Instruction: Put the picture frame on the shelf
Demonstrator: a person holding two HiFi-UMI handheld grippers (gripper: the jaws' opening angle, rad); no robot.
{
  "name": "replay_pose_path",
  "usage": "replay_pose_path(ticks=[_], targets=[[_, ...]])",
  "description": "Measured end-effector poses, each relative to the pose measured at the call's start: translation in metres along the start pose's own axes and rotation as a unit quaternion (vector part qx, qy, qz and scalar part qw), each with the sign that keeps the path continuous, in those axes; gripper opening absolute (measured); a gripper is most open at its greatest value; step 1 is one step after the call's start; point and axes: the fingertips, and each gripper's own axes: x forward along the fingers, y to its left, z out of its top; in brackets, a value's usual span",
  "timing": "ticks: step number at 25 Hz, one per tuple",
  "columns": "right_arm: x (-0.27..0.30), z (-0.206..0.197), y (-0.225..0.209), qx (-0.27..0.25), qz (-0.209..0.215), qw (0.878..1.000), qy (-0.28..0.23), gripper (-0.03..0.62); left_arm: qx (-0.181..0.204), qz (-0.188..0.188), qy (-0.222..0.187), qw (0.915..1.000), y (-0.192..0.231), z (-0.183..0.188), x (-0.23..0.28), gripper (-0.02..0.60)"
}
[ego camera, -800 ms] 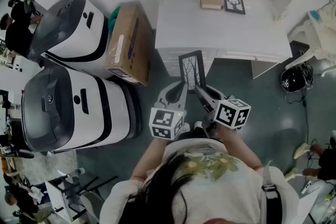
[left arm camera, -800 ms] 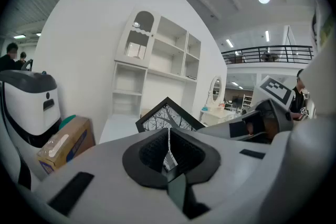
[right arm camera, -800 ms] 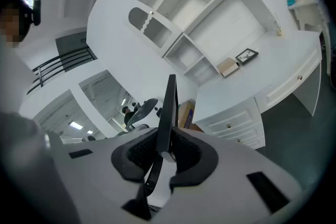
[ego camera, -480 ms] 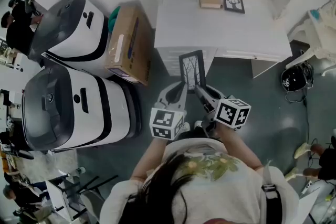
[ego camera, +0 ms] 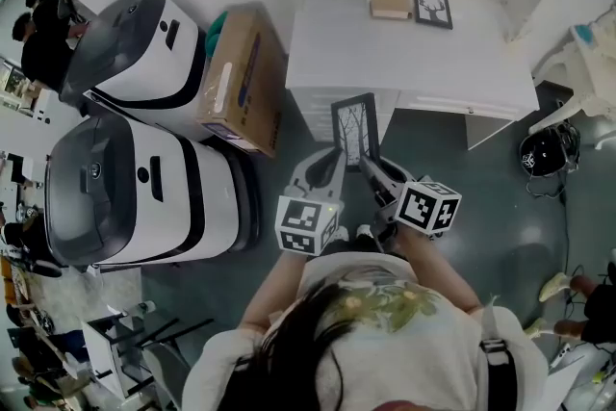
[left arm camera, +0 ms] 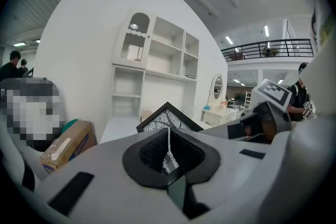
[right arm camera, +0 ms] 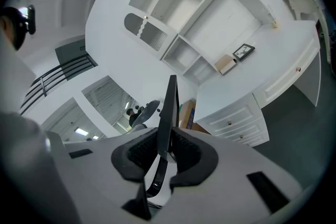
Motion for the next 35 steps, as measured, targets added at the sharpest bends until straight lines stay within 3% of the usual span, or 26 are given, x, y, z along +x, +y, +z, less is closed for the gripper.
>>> replay_pose_path(ticks=[7, 17, 35], targets=[[-0.005, -0.001, -0.023, 0.014, 0.010, 1.000, 0.004, 0.087, -0.008, 0.023, -0.011, 0.9996, -0.007, -0.011, 0.007, 0.038], [0.018, 0.002, -0.039, 0.044, 0.011, 0.999, 0.027, 0.087, -0.011, 0.022, 0.008, 0.9997, 0.007, -0.014, 0.033, 0.038], [0.123, 0.064, -0.061, 0.065, -0.004, 0.998, 0.017, 0.087, -0.017, 0.011, 0.021, 0.9996, 0.105, 0.007, 0.104, 0.038]])
